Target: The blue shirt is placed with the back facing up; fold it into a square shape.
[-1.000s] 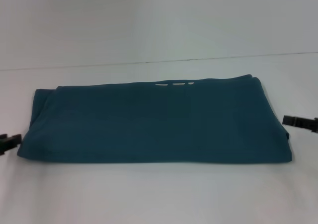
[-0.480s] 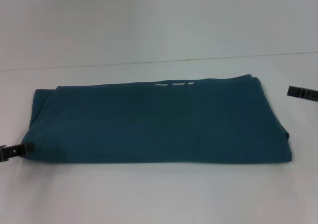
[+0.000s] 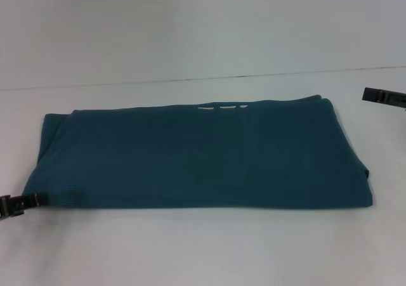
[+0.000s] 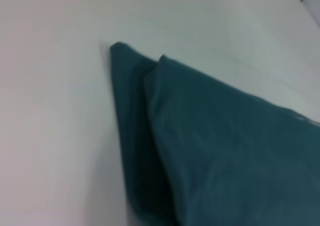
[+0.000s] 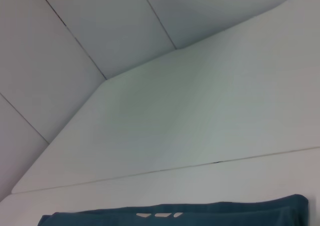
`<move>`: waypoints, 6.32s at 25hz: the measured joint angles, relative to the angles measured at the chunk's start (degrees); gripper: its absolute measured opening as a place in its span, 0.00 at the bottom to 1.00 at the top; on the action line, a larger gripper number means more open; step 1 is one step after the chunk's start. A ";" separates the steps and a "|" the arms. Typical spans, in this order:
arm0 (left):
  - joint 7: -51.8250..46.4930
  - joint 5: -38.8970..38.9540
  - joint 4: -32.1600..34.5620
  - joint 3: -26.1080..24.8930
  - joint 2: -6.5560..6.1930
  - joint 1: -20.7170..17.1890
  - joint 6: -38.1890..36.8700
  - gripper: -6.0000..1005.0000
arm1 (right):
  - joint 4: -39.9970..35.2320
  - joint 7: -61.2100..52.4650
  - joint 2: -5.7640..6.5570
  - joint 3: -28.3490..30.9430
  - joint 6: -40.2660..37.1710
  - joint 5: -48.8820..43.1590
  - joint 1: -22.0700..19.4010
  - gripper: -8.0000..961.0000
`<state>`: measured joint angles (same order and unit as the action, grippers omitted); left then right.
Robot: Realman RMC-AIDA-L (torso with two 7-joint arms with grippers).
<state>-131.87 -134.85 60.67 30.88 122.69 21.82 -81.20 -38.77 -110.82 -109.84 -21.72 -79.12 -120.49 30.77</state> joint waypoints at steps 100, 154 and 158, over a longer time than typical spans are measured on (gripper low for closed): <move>2.11 -18.61 -6.29 -12.20 -5.97 5.51 9.90 0.03 | 1.63 -0.76 -4.72 -0.52 5.62 1.93 2.96 0.97; 54.04 49.76 -65.15 13.90 1.97 29.27 3.52 0.07 | 1.68 7.32 -1.93 -2.72 1.01 3.92 -5.15 0.97; 51.62 46.61 -60.45 14.04 1.97 27.48 -1.96 0.23 | 2.03 5.97 -1.57 -2.72 1.25 3.65 -4.23 0.97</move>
<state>-80.25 -88.24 0.22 44.92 124.66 49.29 -83.15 -36.75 -104.85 -111.41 -24.43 -77.88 -116.84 26.54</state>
